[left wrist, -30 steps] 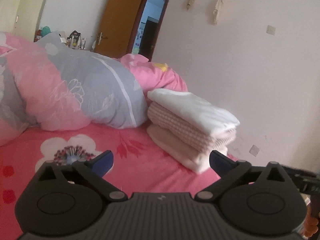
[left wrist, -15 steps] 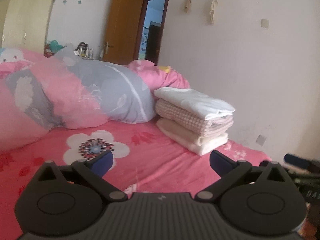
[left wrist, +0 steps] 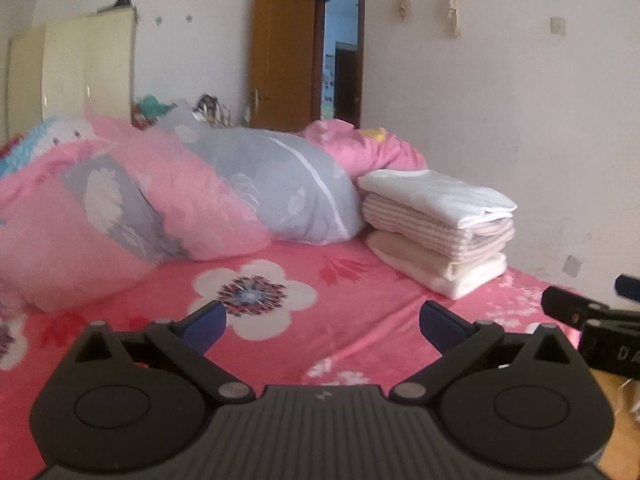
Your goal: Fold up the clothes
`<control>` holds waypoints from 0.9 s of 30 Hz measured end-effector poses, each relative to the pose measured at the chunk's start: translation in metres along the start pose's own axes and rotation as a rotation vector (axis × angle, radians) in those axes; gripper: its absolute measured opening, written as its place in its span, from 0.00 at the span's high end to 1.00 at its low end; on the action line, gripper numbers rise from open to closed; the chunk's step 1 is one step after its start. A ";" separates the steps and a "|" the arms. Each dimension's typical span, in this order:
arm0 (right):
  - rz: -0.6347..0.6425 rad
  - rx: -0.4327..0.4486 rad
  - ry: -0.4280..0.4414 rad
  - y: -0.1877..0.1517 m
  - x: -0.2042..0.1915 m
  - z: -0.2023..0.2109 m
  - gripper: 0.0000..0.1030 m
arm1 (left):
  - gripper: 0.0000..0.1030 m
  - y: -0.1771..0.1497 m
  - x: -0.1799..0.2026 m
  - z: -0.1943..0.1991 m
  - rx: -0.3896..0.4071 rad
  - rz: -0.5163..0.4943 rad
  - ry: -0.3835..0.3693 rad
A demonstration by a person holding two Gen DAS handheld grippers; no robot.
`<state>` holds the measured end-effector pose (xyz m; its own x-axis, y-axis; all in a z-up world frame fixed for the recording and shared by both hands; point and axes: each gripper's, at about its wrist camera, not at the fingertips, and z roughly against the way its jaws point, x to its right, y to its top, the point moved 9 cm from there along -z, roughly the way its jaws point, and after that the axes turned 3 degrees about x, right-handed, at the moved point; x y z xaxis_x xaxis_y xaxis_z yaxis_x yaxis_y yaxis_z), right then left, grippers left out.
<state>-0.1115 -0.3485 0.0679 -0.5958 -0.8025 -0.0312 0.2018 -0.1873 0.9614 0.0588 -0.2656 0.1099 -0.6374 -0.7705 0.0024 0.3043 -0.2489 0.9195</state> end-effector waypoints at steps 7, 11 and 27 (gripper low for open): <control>-0.006 -0.017 -0.053 0.001 -0.004 0.002 0.01 | 0.00 0.004 0.007 0.006 0.007 -0.067 -0.003; -0.006 -0.022 -0.107 0.001 -0.001 0.005 0.01 | 0.00 0.009 0.009 0.012 0.046 -0.127 0.044; 0.032 -0.013 -0.185 0.008 0.008 0.016 0.01 | 0.00 0.014 0.011 0.016 0.033 -0.038 -0.030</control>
<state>-0.1268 -0.3474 0.0801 -0.7216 -0.6903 0.0519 0.2326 -0.1712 0.9574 0.0447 -0.2687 0.1293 -0.6689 -0.7430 -0.0217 0.2564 -0.2580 0.9315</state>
